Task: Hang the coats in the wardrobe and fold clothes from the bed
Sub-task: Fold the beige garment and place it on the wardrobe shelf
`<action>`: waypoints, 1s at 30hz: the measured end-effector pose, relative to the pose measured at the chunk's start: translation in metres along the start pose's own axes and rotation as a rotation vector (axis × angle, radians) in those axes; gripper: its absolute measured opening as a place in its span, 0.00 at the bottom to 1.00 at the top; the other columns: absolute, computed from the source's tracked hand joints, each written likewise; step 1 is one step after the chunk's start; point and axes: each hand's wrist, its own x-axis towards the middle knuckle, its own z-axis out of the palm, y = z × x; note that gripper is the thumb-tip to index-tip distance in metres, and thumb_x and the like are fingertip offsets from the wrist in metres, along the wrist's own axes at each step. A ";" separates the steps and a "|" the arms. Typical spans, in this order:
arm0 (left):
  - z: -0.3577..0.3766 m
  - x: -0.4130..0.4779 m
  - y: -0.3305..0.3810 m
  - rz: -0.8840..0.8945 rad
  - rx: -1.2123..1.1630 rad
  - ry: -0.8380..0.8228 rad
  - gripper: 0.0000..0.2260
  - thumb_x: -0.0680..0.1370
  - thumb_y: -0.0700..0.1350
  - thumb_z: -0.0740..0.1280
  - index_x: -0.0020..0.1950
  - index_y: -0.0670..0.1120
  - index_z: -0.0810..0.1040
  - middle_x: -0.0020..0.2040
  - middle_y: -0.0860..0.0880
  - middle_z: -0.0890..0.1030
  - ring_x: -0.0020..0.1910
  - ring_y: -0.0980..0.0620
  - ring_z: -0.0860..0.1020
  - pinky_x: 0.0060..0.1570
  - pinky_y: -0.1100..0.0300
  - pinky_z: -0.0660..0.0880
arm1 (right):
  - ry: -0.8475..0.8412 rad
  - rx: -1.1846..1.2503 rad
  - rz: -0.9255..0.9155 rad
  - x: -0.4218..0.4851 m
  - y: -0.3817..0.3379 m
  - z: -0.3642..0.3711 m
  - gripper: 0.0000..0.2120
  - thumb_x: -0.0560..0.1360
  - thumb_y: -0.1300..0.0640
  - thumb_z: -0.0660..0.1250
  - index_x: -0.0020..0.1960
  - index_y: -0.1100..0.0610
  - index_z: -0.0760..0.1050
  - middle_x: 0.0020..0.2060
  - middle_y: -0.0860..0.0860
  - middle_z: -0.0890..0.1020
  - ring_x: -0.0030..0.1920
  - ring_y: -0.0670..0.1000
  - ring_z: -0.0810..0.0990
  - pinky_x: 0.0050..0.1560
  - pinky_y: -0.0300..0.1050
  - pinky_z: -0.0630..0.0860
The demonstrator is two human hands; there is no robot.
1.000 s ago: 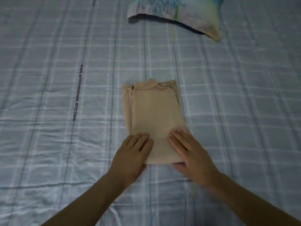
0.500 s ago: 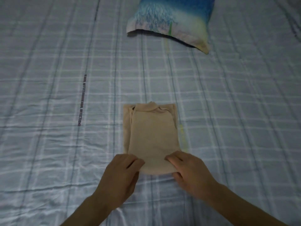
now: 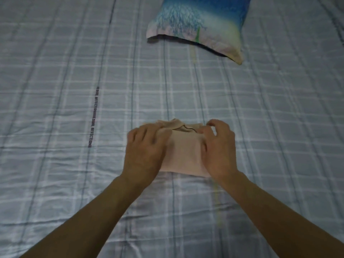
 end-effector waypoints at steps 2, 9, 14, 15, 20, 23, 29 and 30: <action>0.006 -0.012 0.006 0.191 -0.006 -0.056 0.08 0.77 0.41 0.69 0.55 0.45 0.80 0.58 0.46 0.80 0.54 0.43 0.77 0.54 0.50 0.67 | 0.018 -0.062 -0.089 -0.011 0.001 0.007 0.08 0.72 0.63 0.70 0.51 0.58 0.79 0.55 0.57 0.77 0.55 0.59 0.76 0.54 0.51 0.72; 0.020 -0.013 -0.014 -0.194 -0.042 -0.265 0.30 0.74 0.57 0.67 0.72 0.46 0.68 0.71 0.43 0.68 0.68 0.41 0.68 0.63 0.45 0.68 | -0.170 0.046 0.052 -0.033 0.021 0.030 0.33 0.75 0.42 0.64 0.76 0.50 0.57 0.76 0.57 0.56 0.75 0.59 0.57 0.71 0.59 0.60; 0.019 0.018 -0.031 -0.176 0.014 -0.505 0.34 0.70 0.61 0.69 0.73 0.53 0.65 0.64 0.50 0.73 0.64 0.47 0.69 0.65 0.49 0.61 | -0.328 0.188 0.128 -0.001 0.034 0.028 0.33 0.74 0.47 0.69 0.75 0.50 0.61 0.71 0.53 0.63 0.69 0.56 0.65 0.71 0.56 0.64; 0.019 0.020 -0.030 -0.160 0.020 -0.516 0.29 0.71 0.59 0.69 0.70 0.53 0.68 0.61 0.51 0.75 0.62 0.48 0.71 0.65 0.49 0.60 | -0.324 0.216 0.110 0.001 0.033 0.027 0.31 0.74 0.50 0.70 0.73 0.51 0.64 0.66 0.53 0.66 0.65 0.54 0.68 0.68 0.55 0.67; 0.013 0.007 -0.032 -0.095 -0.049 -0.246 0.13 0.71 0.44 0.71 0.55 0.49 0.78 0.46 0.51 0.79 0.47 0.46 0.76 0.55 0.52 0.64 | -0.131 0.262 -0.015 0.004 0.020 0.017 0.21 0.72 0.64 0.70 0.63 0.54 0.72 0.55 0.47 0.68 0.52 0.46 0.72 0.59 0.41 0.72; 0.010 0.019 -0.036 -0.165 -0.017 -0.125 0.12 0.73 0.43 0.69 0.56 0.46 0.78 0.46 0.48 0.78 0.46 0.45 0.74 0.49 0.53 0.62 | -0.044 0.236 -0.073 0.029 0.012 0.019 0.19 0.72 0.65 0.71 0.61 0.56 0.74 0.55 0.51 0.71 0.52 0.49 0.73 0.56 0.36 0.67; 0.009 0.029 -0.010 -0.035 -0.043 -0.211 0.14 0.76 0.47 0.62 0.58 0.44 0.79 0.59 0.43 0.78 0.55 0.39 0.75 0.53 0.47 0.69 | -0.024 0.040 0.046 0.037 -0.006 0.032 0.16 0.73 0.64 0.69 0.60 0.57 0.75 0.64 0.56 0.72 0.64 0.57 0.71 0.64 0.53 0.68; 0.011 0.020 -0.008 0.047 -0.056 -0.277 0.13 0.77 0.48 0.62 0.58 0.45 0.79 0.58 0.44 0.78 0.55 0.39 0.76 0.53 0.47 0.70 | 0.049 0.026 -0.054 0.030 -0.006 0.031 0.11 0.72 0.64 0.69 0.54 0.59 0.77 0.58 0.57 0.76 0.59 0.58 0.74 0.60 0.53 0.70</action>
